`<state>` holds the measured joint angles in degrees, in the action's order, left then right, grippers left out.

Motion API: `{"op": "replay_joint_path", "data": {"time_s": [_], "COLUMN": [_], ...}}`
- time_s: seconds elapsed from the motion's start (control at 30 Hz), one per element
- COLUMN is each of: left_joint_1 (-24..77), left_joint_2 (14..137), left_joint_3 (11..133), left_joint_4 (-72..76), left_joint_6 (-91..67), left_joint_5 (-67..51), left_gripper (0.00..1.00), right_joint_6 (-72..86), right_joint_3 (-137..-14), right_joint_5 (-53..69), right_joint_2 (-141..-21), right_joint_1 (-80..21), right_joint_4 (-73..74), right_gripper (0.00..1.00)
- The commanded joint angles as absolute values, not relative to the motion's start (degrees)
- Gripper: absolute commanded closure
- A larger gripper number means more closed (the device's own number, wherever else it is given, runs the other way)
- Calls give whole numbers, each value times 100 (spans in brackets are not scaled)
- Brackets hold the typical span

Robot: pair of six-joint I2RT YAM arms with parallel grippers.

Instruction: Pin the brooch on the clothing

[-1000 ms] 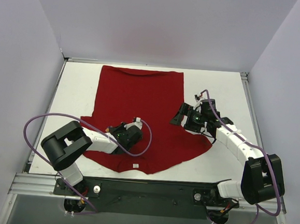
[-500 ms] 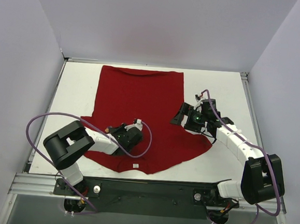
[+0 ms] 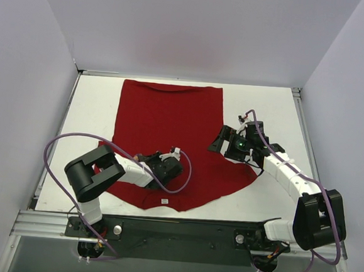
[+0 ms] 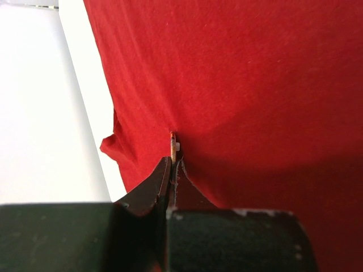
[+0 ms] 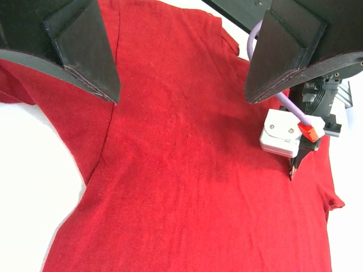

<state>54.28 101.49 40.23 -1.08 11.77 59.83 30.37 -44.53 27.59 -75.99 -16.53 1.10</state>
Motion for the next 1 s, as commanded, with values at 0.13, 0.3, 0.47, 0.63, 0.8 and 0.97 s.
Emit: {"op": "replay_joint_path", "data": {"time_s": [0.13,0.3,0.47,0.63,0.8,0.97], "left_joint_1": [5484,5467,5405,5256,5072,4834], "left_joint_2": [9476,8764,8070,7402,6900,6417], "left_joint_3": [4123,3947,3692,3402,3033,2734], "left_joint_4": [112,430,650,914,1212,1441], "left_joint_6": [774,694,545,325,158,26], "left_joint_5": [5222,4879,4509,3966,3473,2823], "left_gripper": [100,100,100,100,100,100], "right_joint_6": [3015,3032,3076,3094,3111,3120], "right_joint_3": [-4438,-4421,-4403,-4430,-4517,-4710], "right_joint_5": [2874,2918,3015,3138,3146,3112], "right_joint_2": [-7444,-7488,-7567,-7673,-7778,-7998], "right_joint_1": [-1617,-1617,-1626,-1687,-1819,-2091], "right_joint_4": [97,44,44,-184,-255,-360], "right_gripper": [3,3,3,3,4,4]}}
